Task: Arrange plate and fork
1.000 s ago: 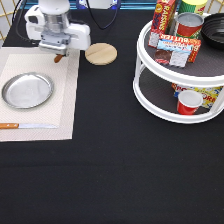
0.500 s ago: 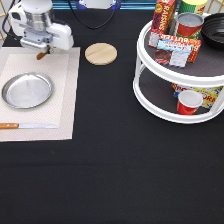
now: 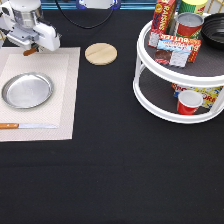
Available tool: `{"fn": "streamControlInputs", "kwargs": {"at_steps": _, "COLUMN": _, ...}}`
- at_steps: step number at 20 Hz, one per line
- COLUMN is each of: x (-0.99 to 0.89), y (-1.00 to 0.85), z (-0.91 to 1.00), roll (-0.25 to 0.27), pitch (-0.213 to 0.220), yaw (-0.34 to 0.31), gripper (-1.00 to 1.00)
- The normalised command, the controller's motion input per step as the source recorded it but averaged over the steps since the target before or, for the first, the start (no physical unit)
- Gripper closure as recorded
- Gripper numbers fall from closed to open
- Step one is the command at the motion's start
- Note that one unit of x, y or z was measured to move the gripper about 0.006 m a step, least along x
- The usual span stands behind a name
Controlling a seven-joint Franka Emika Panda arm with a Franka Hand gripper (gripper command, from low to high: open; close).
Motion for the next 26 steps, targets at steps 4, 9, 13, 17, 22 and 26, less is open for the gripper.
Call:
{"fn": "streamControlInputs", "kwargs": {"at_steps": 4, "x": 0.0, "y": 0.0, "z": 0.0, "roll": 0.0, "pitch": -0.098, "yaw": -0.366, "gripper": 1.0}}
{"fn": "streamControlInputs", "kwargs": {"at_steps": 9, "x": 0.0, "y": 0.0, "z": 0.0, "roll": 0.0, "pitch": -0.105, "yaw": -0.363, "gripper": 1.0}}
{"fn": "streamControlInputs", "kwargs": {"at_steps": 13, "x": 0.01, "y": -0.01, "z": -0.02, "roll": 0.0, "pitch": -0.127, "yaw": -0.343, "gripper": 1.0}}
{"fn": "streamControlInputs", "kwargs": {"at_steps": 17, "x": 0.08, "y": -0.21, "z": 0.0, "roll": 0.0, "pitch": -0.096, "yaw": -0.253, "gripper": 1.0}}
{"fn": "streamControlInputs", "kwargs": {"at_steps": 22, "x": 0.07, "y": -0.42, "z": -0.01, "roll": 0.02, "pitch": -0.052, "yaw": -0.166, "gripper": 1.0}}
{"fn": "streamControlInputs", "kwargs": {"at_steps": 26, "x": 0.0, "y": -0.63, "z": -0.17, "roll": 0.094, "pitch": -0.028, "yaw": -0.066, "gripper": 1.0}}
